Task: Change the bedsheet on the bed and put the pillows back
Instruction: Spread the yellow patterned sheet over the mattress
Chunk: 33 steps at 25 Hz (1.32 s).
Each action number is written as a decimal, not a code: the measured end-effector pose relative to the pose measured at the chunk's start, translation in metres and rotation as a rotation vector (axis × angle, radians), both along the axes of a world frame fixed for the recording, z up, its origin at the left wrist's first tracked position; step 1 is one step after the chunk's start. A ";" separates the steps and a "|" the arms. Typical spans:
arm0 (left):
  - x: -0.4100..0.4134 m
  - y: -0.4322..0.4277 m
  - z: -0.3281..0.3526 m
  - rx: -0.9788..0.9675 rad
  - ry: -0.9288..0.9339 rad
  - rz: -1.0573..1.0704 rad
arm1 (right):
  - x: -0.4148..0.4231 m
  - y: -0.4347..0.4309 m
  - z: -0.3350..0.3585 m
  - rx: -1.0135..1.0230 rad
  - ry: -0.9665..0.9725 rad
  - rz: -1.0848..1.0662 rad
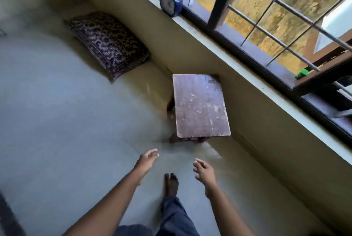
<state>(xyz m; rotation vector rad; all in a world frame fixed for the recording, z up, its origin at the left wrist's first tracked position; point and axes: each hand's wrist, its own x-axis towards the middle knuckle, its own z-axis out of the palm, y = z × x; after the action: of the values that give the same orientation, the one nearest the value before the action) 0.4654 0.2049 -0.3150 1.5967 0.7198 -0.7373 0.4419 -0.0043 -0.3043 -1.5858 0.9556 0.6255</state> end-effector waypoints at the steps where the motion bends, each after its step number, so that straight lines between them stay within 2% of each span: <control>1: -0.017 0.026 0.010 0.022 -0.006 -0.019 | -0.008 0.024 0.007 0.018 -0.018 0.113; 3: -0.060 0.097 0.034 0.087 -0.023 0.032 | -0.021 0.088 0.022 0.063 -0.052 0.315; 7: -0.155 0.251 0.072 0.221 -0.085 0.294 | -0.047 0.234 0.052 0.195 -0.085 0.588; 15: -0.303 0.449 0.110 0.450 -0.187 0.799 | -0.090 0.495 0.109 0.332 -0.213 1.088; 19: -0.329 0.513 0.102 0.515 -0.134 0.883 | -0.106 0.601 0.101 0.291 -0.234 1.341; 24: -0.331 0.570 0.072 0.558 0.012 0.866 | -0.138 0.702 0.061 0.099 -0.370 1.673; 27: -0.326 0.588 0.062 0.556 0.088 0.943 | -0.147 0.739 0.036 0.109 -0.470 1.881; 30: -0.318 0.599 0.052 0.594 0.211 1.109 | -0.160 0.760 0.013 0.126 -0.423 1.969; 32: -0.310 0.602 0.055 0.592 0.239 1.203 | -0.176 0.765 0.018 0.041 -0.542 2.204; 33: -0.308 0.606 0.058 0.603 0.250 1.249 | -0.185 0.761 0.021 0.087 -0.686 2.369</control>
<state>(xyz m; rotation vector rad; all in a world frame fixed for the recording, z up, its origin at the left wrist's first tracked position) 0.1578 0.8110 -0.2569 1.1861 1.9775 0.2535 0.2570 0.7571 -0.2829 -1.9241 -1.8946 1.2959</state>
